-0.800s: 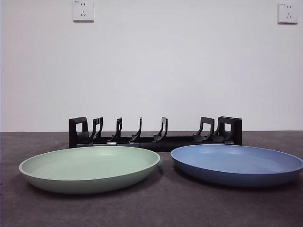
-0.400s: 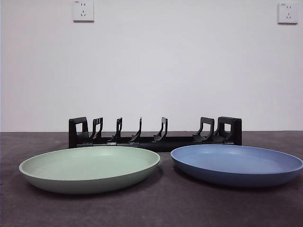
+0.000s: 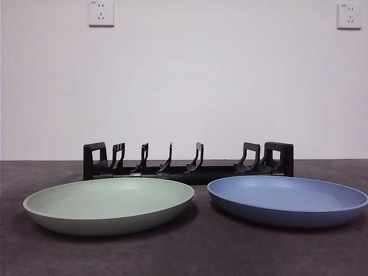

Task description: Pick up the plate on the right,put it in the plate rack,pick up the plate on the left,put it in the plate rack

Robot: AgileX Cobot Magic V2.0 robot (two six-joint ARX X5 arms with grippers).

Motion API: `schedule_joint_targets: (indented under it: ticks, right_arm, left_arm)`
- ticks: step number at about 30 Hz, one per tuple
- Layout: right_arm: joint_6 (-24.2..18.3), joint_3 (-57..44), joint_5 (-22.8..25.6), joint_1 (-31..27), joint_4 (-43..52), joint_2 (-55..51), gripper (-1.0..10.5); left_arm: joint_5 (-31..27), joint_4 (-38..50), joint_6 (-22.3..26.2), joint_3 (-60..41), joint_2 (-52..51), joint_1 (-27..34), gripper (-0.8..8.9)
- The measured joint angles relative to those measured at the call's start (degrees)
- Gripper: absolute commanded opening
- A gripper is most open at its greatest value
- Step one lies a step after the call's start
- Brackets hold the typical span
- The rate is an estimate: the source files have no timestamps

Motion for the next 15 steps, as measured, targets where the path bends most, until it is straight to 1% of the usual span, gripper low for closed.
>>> schedule_joint_targets:
  ticks: [4, 7, 9, 13, 14, 15]
  right_arm:
    - [-3.63, 6.51, 0.0, 0.0, -8.79, 5.18, -0.1]
    - [-5.7, 9.25, 0.0, 0.0, -13.11, 7.85, -0.1]
    - [-6.58, 10.16, 0.0, 0.0, -14.23, 8.92, -0.1]
    - [-7.08, 10.4, -2.25, 0.0, -14.69, 8.92, 0.0]
    - [-7.08, 10.4, -2.38, 0.0, -14.73, 8.87, 0.1]
    - [-7.1, 10.4, -2.38, 0.0, -14.71, 8.87, 0.3]
  left_arm:
    - [0.39, -4.83, 3.5, 5.51, 1.92, -0.94, -0.07]
    - [0.52, -7.1, 5.27, 8.11, 2.97, -1.81, -0.07]
    - [0.52, -7.89, 5.99, 8.79, 3.65, -2.45, -0.07]
    - [0.57, -8.57, 6.51, 8.81, 4.76, -3.61, 0.02]
    - [0.66, -8.57, 6.51, 8.81, 4.81, -3.63, 0.18]
    - [0.81, -8.63, 6.51, 8.94, 4.94, -3.63, 1.17]
